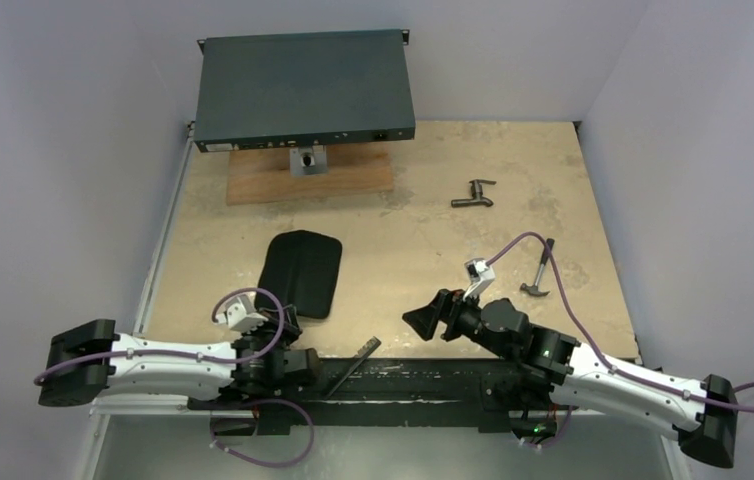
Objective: Sort the hair-cutting tools
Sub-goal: Adjust the hairdressing tool bag at the center of the board.
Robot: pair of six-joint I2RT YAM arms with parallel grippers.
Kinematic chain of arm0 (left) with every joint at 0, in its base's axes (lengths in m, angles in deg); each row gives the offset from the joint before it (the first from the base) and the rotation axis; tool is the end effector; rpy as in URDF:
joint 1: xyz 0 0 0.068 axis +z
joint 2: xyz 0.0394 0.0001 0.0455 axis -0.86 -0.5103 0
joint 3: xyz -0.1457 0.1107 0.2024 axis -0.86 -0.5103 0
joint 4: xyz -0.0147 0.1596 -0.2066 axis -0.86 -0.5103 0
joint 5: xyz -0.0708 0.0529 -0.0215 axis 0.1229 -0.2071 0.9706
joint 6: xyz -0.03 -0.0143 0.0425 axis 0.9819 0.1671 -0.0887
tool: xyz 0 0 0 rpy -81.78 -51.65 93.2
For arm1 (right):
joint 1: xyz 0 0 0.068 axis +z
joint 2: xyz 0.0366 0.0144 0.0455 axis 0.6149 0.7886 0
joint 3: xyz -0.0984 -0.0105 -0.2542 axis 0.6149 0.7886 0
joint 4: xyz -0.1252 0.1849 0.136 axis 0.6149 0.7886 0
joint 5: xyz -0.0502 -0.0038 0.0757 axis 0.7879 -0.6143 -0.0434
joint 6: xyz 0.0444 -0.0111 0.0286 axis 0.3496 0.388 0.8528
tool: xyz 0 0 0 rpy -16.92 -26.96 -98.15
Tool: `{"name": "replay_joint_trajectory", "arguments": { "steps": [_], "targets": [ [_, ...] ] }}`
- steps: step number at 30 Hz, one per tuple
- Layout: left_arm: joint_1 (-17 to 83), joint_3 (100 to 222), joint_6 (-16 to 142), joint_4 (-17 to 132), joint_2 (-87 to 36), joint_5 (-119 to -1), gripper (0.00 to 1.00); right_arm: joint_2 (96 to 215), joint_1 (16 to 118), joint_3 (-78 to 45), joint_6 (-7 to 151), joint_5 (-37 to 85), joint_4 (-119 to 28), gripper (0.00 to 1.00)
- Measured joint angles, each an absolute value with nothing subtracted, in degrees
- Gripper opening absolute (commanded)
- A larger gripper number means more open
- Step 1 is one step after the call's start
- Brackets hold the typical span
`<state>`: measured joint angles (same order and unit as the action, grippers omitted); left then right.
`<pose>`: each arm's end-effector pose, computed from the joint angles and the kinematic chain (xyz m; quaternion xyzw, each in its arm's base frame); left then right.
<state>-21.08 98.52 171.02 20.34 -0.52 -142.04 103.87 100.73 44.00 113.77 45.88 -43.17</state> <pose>0.0501 -0.0909 0.1214 -0.3395 0.7218 -0.2039 0.5675 0.0747 0.1259 0.2092 -0.0230 0.8016 0.4298 0.4150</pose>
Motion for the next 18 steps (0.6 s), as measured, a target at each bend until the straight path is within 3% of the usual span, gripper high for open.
{"name": "replay_joint_trajectory", "arguments": {
  "steps": [9,13,18],
  "targets": [
    [-21.76,120.56,165.84,-3.42,5.03,-143.94,0.0,100.46,100.73,42.8,113.57,48.45,-39.78,0.84],
    [-21.76,128.99,144.61,-1.4,2.62,-144.51,0.0,98.43,100.73,42.12,112.85,50.09,-38.06,0.84],
    [-20.89,132.97,104.35,16.96,-5.4,-140.38,0.0,96.61,100.73,40.92,111.8,51.93,-35.37,0.84]
  ]
}}
